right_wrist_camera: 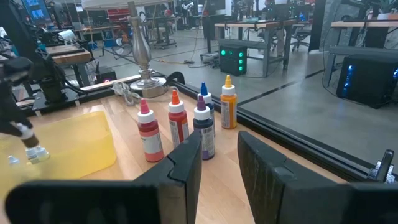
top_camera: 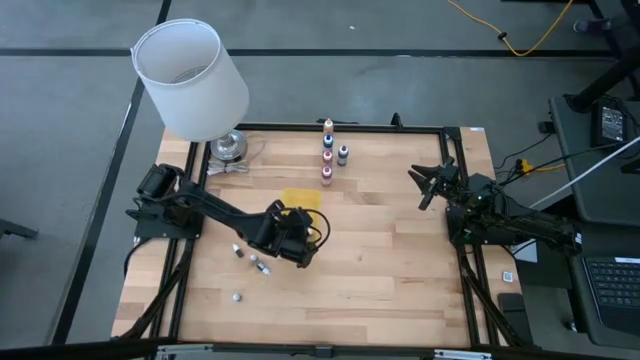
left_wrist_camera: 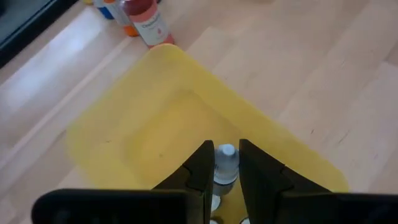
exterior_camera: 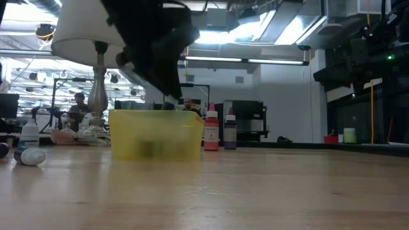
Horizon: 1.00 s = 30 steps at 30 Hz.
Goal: Pick & Place food coloring
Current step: Put the small black bottle into the yellow bin
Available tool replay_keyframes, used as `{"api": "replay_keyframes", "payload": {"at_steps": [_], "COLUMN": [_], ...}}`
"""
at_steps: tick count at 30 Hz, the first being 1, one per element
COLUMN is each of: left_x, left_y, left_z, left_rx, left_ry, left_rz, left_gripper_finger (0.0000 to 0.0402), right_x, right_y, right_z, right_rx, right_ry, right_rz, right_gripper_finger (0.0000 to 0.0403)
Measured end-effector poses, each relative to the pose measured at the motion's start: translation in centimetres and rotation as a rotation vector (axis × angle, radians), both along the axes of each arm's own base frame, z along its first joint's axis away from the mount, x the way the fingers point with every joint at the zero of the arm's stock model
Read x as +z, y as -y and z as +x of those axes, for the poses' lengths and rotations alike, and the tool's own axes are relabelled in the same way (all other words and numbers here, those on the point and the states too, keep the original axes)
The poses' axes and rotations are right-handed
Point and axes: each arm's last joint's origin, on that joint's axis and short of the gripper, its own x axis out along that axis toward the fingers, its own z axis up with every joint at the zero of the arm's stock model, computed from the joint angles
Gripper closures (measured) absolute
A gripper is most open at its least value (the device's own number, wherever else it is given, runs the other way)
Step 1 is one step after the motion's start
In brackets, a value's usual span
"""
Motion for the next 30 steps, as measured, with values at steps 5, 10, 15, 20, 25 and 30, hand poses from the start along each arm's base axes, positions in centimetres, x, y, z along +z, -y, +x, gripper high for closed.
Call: {"api": "replay_keyframes", "payload": {"at_steps": [5,10,15,20,25,30], "left_x": [-2.1,-3.6,-4.7,-4.9,-4.9,-4.8], "left_y": [-0.7,-1.1,-1.6,-1.6,-1.5,-1.5], "left_z": [-0.2,-0.8,-1.0,-1.0,-1.0,-1.0], "left_rx": [-0.017,-0.008,-0.034,-0.051,-0.062,-0.054], "left_ry": [0.029,0.034,0.027,0.029,0.023,0.030], "left_rz": [-0.017,0.002,-0.037,-0.041,-0.078,-0.093], "left_gripper_finger": [0.0345,0.0345,0.0345,0.0341,0.0315,0.0286], "right_x": [0.0,0.0,0.0,0.0,0.0,0.0], "right_y": [0.0,0.0,0.0,0.0,0.0,0.0], "right_z": [0.0,0.0,0.0,0.0,0.0,0.0], "right_rx": [0.000,0.000,0.000,0.000,0.000,0.000], "right_ry": [0.000,0.000,0.000,0.000,0.000,0.000], "right_rz": [0.000,0.000,0.000,0.000,0.000,0.000], "right_gripper_finger": [0.0297,0.0297,0.0297,0.0297,0.0297,0.0297]}}
